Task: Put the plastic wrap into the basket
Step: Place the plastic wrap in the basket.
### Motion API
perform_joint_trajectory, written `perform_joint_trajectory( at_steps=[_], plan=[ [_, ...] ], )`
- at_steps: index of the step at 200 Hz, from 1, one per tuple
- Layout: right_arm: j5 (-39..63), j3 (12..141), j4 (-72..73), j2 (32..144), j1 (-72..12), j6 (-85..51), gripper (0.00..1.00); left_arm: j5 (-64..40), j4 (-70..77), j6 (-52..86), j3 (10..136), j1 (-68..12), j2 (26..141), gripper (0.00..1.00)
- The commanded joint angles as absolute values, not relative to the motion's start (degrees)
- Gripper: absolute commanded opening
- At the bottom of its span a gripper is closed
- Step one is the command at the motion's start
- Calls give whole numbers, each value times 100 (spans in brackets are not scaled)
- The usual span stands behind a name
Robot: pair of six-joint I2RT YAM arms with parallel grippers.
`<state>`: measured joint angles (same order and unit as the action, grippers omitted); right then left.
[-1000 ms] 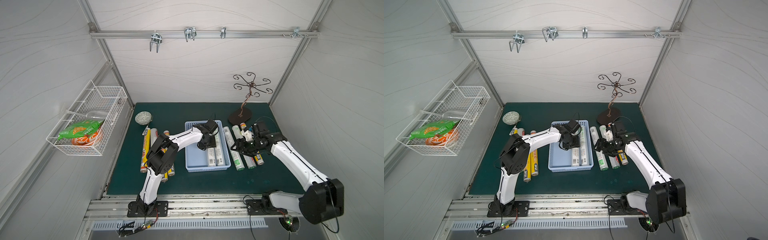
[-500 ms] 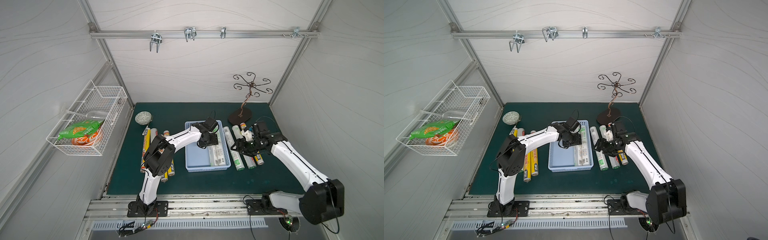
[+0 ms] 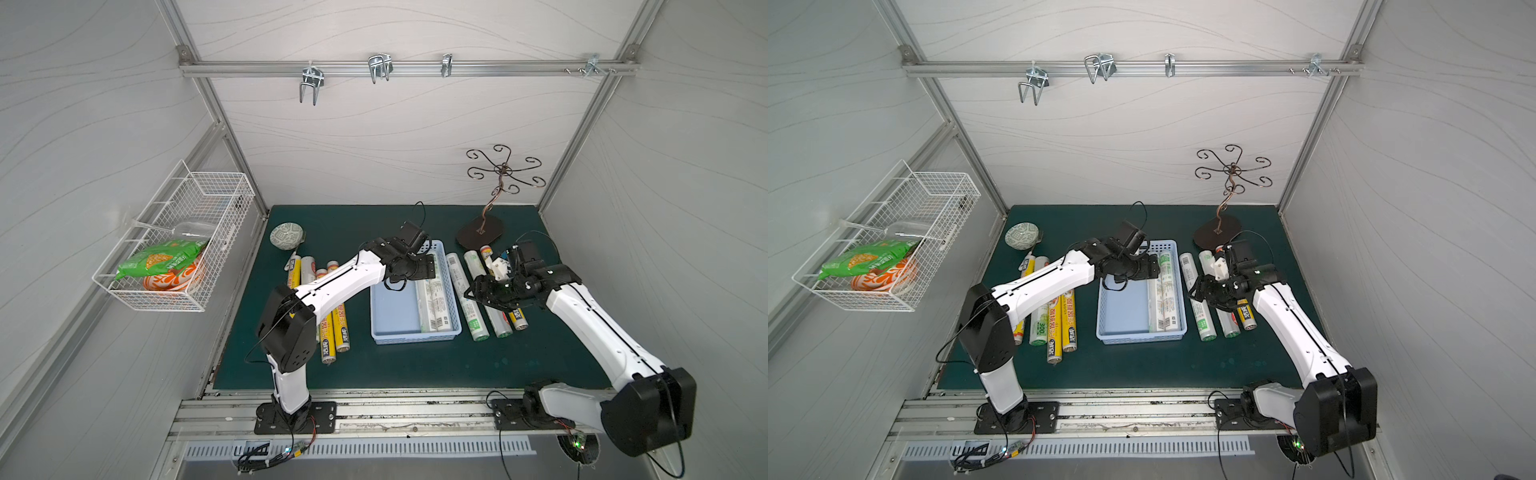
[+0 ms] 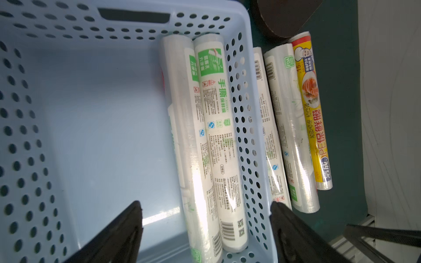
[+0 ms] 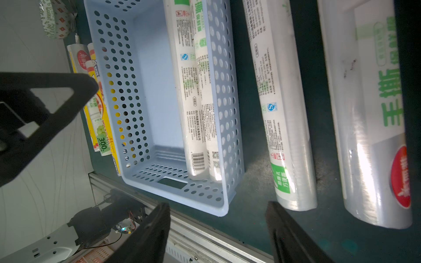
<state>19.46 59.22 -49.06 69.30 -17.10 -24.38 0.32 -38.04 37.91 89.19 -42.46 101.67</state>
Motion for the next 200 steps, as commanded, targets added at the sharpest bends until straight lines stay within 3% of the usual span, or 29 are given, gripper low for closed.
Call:
perform_joint_trajectory(
  at_steps=[1, 32, 50, 200],
  plan=[
    [1619, 6147, -5226, 6844, -1686, -2278, 71, 547, -3991, 3445, 8763, -4272, 9582, 96],
    [1348, 6326, -5390, 6970, -1693, -2130, 75, 1026, -4241, 3250, 8416, -4276, 8853, 99],
    [1143, 6461, -5508, 7144, -1696, -2065, 83, 1281, -4369, 3176, 8165, -4276, 8395, 99],
    [850, 7006, -5008, 9317, -1748, -1375, 90, 2915, -5298, 2543, 6625, -4157, 5409, 100]
  ],
)
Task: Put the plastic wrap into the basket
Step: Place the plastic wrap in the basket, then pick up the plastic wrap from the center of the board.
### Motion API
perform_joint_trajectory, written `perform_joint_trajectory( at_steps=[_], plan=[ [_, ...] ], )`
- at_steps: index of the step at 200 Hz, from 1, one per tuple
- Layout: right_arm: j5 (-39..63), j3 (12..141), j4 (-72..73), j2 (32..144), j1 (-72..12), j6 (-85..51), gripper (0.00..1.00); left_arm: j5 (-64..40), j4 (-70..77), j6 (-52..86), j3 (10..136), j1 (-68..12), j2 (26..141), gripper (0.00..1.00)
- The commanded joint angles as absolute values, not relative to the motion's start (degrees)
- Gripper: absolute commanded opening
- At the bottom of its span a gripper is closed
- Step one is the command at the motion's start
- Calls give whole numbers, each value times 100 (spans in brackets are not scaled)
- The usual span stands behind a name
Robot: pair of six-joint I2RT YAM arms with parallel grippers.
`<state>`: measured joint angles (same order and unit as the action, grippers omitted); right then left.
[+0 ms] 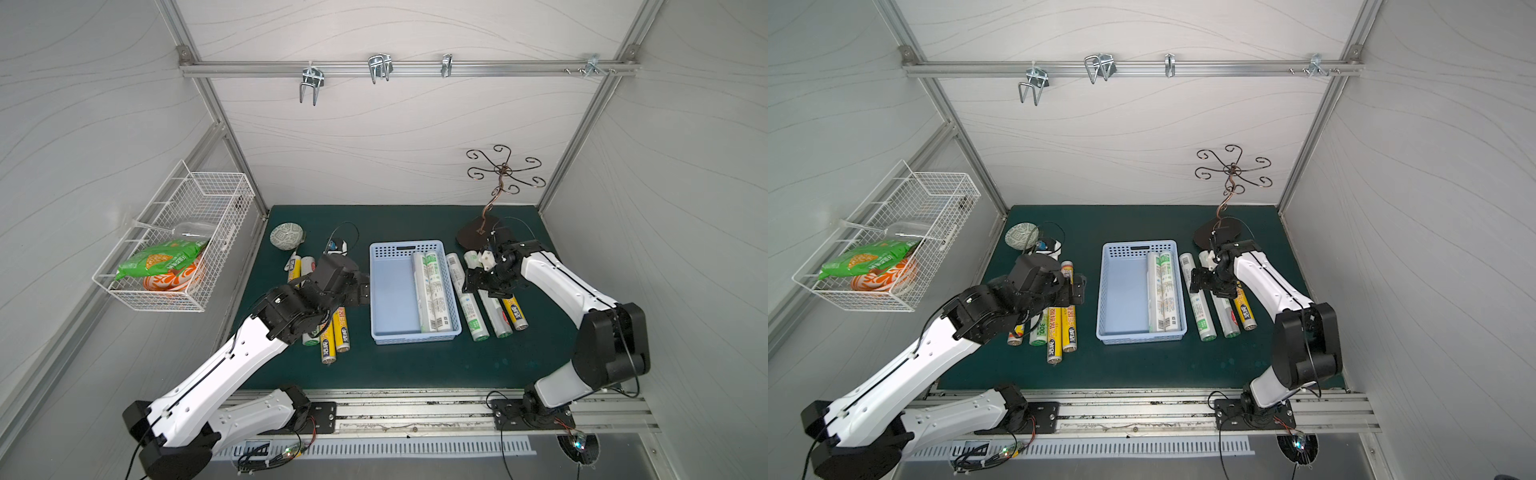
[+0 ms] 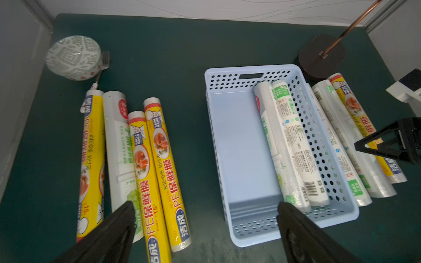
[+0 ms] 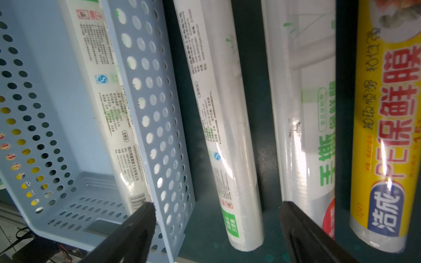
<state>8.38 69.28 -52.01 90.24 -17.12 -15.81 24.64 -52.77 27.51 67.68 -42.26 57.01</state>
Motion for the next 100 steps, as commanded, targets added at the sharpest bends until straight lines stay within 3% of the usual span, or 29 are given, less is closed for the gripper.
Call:
perform_joint_trajectory(
  at_steps=[1, 100],
  plan=[
    [856, 7010, -4996, 9330, -1749, -1373, 90, 2921, -5295, 2542, 6617, -4148, 5398, 100],
    [677, 7216, -4848, 10074, -1934, -1296, 87, 2771, -5340, 2553, 6398, -3858, 5044, 100]
  ],
)
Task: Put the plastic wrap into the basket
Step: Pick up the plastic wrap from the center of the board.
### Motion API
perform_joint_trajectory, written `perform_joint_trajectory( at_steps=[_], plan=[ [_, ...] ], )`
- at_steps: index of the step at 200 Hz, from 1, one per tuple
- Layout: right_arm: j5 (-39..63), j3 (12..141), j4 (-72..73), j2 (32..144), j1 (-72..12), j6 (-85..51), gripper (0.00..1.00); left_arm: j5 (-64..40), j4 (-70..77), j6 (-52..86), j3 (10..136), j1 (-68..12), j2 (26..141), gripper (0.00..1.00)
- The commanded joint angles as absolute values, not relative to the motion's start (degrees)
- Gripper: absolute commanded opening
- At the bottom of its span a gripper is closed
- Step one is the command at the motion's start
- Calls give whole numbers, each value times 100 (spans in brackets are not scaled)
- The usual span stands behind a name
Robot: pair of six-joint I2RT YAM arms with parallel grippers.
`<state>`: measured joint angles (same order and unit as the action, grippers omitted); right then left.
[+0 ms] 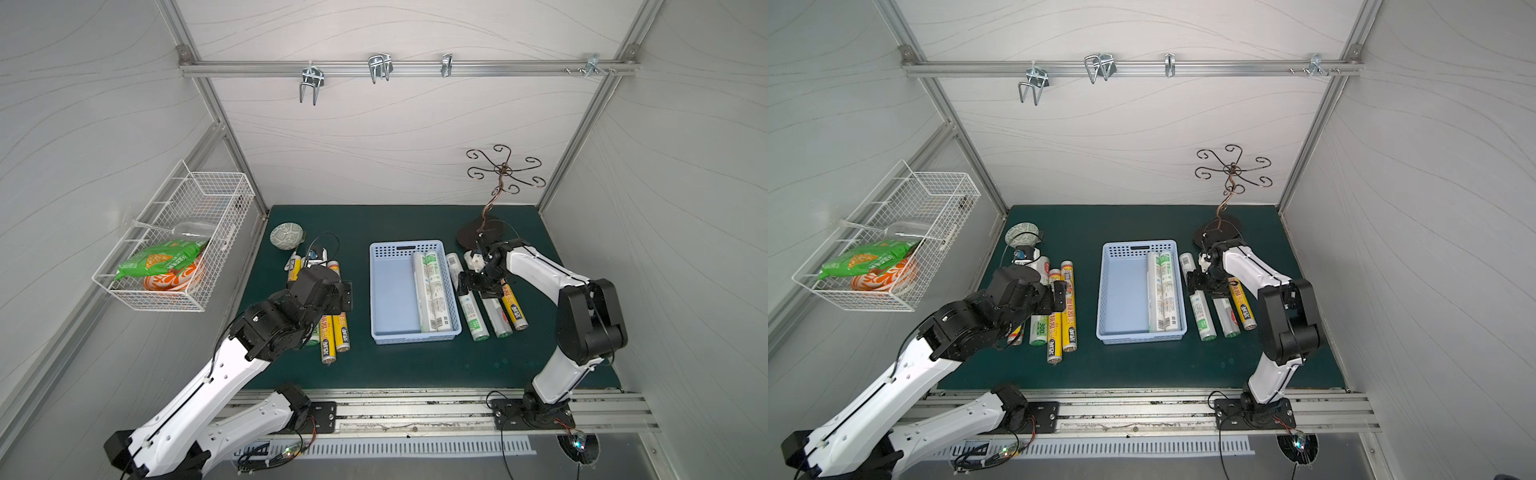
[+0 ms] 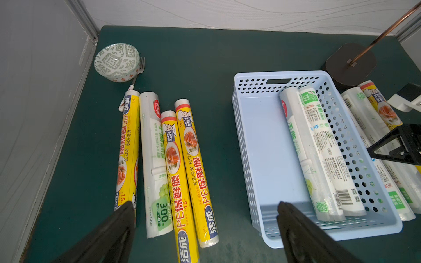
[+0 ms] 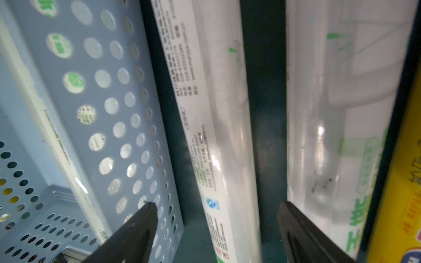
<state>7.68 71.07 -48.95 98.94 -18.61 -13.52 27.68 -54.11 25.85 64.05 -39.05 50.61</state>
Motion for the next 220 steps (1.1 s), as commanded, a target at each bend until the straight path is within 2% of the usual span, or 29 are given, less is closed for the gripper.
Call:
perform_joint_trajectory(
  at_steps=[1, 220],
  plan=[
    [677, 7220, -4850, 10077, -1938, -1298, 87, 2765, -5337, 2555, 6398, -3854, 5044, 100],
    [310, 7854, -5055, 11073, -2097, -1585, 73, 2786, -5322, 2689, 6301, -3828, 4957, 100]
  ],
)
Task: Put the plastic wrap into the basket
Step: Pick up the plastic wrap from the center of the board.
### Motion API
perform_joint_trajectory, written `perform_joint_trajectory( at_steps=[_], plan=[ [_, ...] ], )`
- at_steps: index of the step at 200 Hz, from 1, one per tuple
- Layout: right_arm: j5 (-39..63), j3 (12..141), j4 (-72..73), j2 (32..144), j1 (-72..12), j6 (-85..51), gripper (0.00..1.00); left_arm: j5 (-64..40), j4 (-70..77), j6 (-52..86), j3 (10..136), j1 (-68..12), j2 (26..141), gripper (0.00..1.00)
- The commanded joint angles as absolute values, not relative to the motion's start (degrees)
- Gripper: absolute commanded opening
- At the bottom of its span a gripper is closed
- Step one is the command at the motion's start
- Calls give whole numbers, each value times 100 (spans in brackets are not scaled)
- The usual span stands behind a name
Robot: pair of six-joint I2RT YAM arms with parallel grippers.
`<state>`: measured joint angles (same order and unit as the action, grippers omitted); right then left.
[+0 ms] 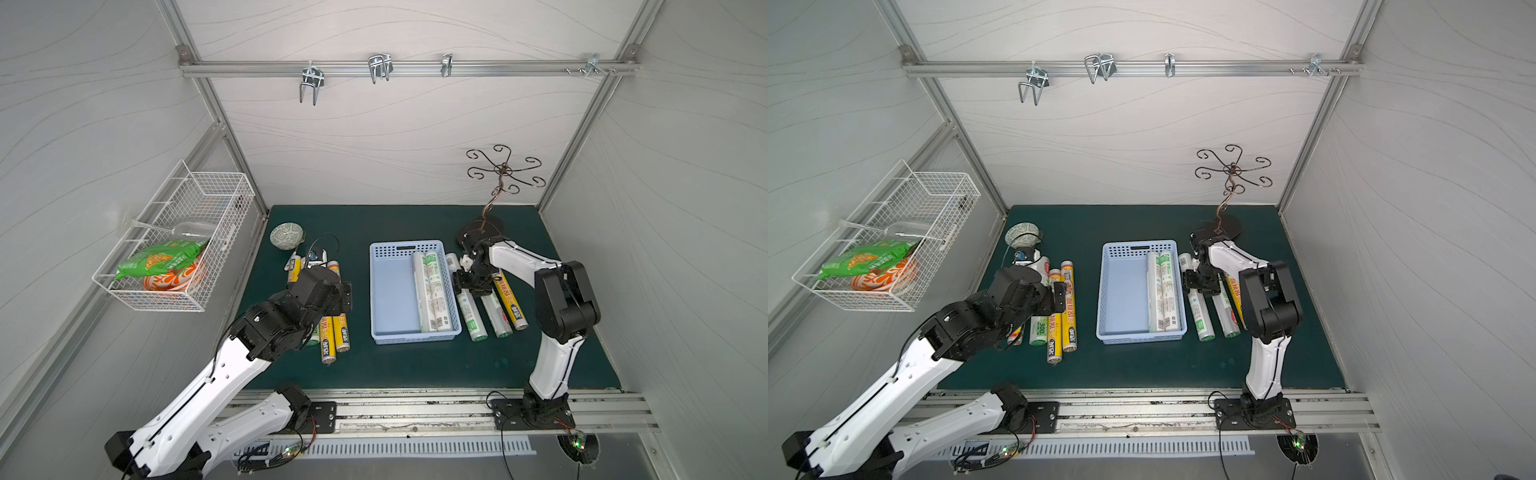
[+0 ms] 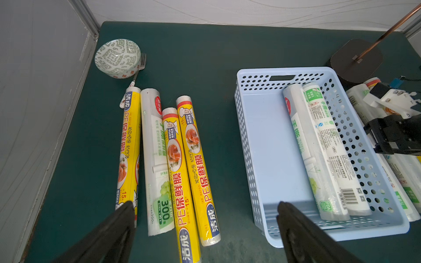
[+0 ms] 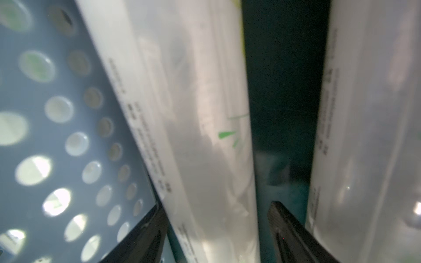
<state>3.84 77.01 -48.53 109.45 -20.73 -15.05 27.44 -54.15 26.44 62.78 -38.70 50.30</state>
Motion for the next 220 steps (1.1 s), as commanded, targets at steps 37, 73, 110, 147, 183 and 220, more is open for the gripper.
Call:
perform_joint_trajectory(
  at_steps=[37, 73, 110, 147, 183, 220],
  plan=[
    [473, 7907, -5080, 11177, -1997, -1652, 63, 2777, -5322, 2685, 6302, -3817, 4913, 99],
    [595, 7967, -5117, 11232, -1951, -1634, 47, 2803, -5316, 2628, 6249, -3816, 4839, 99],
    [678, 8151, -5278, 11126, -1948, -1621, 36, 2812, -5324, 2602, 6283, -3814, 4799, 99],
    [694, 8266, -5502, 10853, -1947, -1642, 35, 2821, -5360, 2617, 6328, -3810, 4790, 99],
    [375, 8506, -5891, 10460, -1951, -1579, 33, 2882, -5421, 2569, 6353, -3814, 4781, 100],
    [401, 8873, -6324, 10151, -1943, -1585, 33, 2963, -5530, 2549, 6438, -3809, 4755, 100]
  ],
)
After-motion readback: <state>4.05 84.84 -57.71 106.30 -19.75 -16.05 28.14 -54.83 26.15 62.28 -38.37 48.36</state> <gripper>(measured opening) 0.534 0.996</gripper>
